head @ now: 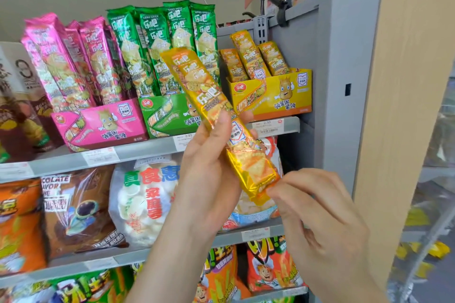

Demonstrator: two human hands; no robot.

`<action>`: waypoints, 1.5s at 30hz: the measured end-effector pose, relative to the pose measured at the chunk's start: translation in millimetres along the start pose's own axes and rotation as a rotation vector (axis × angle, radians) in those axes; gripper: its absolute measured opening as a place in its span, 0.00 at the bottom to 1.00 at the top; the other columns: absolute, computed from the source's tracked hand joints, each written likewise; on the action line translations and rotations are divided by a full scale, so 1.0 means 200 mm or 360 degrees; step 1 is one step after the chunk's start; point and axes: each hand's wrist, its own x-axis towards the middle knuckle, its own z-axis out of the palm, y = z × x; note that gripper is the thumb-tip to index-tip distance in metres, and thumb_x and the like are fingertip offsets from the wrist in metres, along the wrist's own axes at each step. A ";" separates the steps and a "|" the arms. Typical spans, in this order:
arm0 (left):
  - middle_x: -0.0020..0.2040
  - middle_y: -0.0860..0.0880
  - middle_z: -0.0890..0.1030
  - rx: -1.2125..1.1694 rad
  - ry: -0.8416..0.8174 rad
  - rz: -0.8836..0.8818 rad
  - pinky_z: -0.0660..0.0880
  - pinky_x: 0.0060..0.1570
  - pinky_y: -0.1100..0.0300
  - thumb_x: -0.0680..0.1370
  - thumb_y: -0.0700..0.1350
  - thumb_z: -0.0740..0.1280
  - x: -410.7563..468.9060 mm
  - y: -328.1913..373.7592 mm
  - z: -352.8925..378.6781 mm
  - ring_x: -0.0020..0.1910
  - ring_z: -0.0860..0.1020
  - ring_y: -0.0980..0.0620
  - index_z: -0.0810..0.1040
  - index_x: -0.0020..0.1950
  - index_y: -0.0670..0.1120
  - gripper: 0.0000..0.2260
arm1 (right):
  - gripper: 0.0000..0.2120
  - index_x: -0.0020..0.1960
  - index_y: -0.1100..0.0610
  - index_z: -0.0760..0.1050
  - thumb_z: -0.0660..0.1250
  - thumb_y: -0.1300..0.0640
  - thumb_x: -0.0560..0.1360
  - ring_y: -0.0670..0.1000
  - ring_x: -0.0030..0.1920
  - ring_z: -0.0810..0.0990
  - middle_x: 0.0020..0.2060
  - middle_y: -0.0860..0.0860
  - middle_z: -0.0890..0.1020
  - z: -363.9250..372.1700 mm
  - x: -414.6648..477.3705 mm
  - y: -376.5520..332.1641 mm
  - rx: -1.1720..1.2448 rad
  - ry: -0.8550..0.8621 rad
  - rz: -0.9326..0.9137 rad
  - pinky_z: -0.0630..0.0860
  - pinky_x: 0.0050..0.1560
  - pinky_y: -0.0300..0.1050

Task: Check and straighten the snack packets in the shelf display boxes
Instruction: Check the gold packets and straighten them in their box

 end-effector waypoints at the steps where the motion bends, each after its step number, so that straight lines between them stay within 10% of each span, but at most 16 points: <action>1: 0.51 0.42 0.81 0.0018 0.0066 0.0040 0.78 0.35 0.56 0.74 0.49 0.66 0.00 0.00 0.00 0.38 0.78 0.51 0.76 0.52 0.47 0.10 | 0.08 0.44 0.61 0.84 0.66 0.61 0.74 0.53 0.46 0.79 0.45 0.52 0.81 0.00 0.00 -0.01 0.0123 -0.0041 0.0097 0.74 0.47 0.40; 10: 0.49 0.41 0.83 0.0487 0.0419 0.0059 0.80 0.38 0.55 0.77 0.59 0.64 0.03 -0.08 -0.04 0.42 0.81 0.43 0.74 0.66 0.41 0.26 | 0.17 0.44 0.44 0.79 0.78 0.48 0.57 0.46 0.40 0.85 0.41 0.49 0.85 0.01 0.06 -0.09 0.1531 -0.0282 0.1439 0.78 0.37 0.35; 18: 0.33 0.44 0.80 0.0415 0.0331 0.0138 0.74 0.28 0.62 0.81 0.60 0.58 0.09 -0.03 -0.03 0.27 0.76 0.51 0.83 0.39 0.46 0.23 | 0.19 0.49 0.34 0.75 0.74 0.46 0.61 0.44 0.36 0.84 0.36 0.44 0.86 0.04 0.00 -0.10 0.1120 -0.0390 0.1174 0.78 0.38 0.32; 23: 0.34 0.46 0.80 0.0311 0.0349 0.0396 0.74 0.27 0.61 0.82 0.56 0.59 0.19 0.10 -0.05 0.25 0.75 0.51 0.78 0.42 0.47 0.17 | 0.25 0.55 0.22 0.62 0.72 0.41 0.68 0.35 0.43 0.80 0.39 0.34 0.82 0.04 -0.04 -0.06 0.0471 -0.0758 0.0892 0.71 0.43 0.23; 28: 0.49 0.42 0.83 0.0584 0.0365 0.0453 0.78 0.38 0.47 0.77 0.61 0.61 0.18 0.06 -0.04 0.39 0.80 0.38 0.74 0.62 0.43 0.24 | 0.32 0.62 0.21 0.57 0.66 0.25 0.62 0.33 0.57 0.75 0.56 0.28 0.76 0.06 0.06 -0.02 0.0928 -0.1100 0.1073 0.76 0.51 0.36; 31: 0.69 0.38 0.73 0.0890 0.0436 0.0410 0.71 0.63 0.36 0.72 0.68 0.62 0.18 0.00 -0.02 0.64 0.73 0.32 0.71 0.69 0.40 0.37 | 0.24 0.62 0.22 0.62 0.65 0.29 0.67 0.38 0.58 0.79 0.57 0.32 0.78 0.10 0.09 -0.07 0.1227 -0.0874 0.1222 0.78 0.56 0.42; 35: 0.46 0.41 0.84 0.0729 -0.0075 0.0251 0.81 0.38 0.51 0.77 0.56 0.62 0.26 0.01 0.00 0.38 0.82 0.46 0.76 0.59 0.39 0.22 | 0.24 0.59 0.33 0.76 0.75 0.39 0.64 0.45 0.45 0.84 0.48 0.41 0.84 0.14 0.12 -0.10 0.1198 -0.0378 0.1647 0.81 0.50 0.53; 39: 0.53 0.48 0.85 0.0941 -0.0503 0.0124 0.79 0.49 0.55 0.77 0.51 0.67 0.34 0.08 0.00 0.50 0.82 0.52 0.75 0.64 0.46 0.18 | 0.08 0.54 0.54 0.79 0.64 0.58 0.78 0.40 0.24 0.79 0.35 0.53 0.82 0.06 0.15 -0.03 0.1175 -0.0440 0.1674 0.73 0.27 0.30; 45: 0.32 0.53 0.69 0.2409 -0.0717 0.1023 0.70 0.38 0.51 0.81 0.61 0.53 0.52 0.13 0.03 0.35 0.70 0.54 0.69 0.35 0.46 0.23 | 0.16 0.52 0.29 0.69 0.64 0.38 0.65 0.42 0.35 0.81 0.41 0.38 0.83 0.06 0.25 0.08 0.0668 -0.0046 0.1333 0.75 0.36 0.33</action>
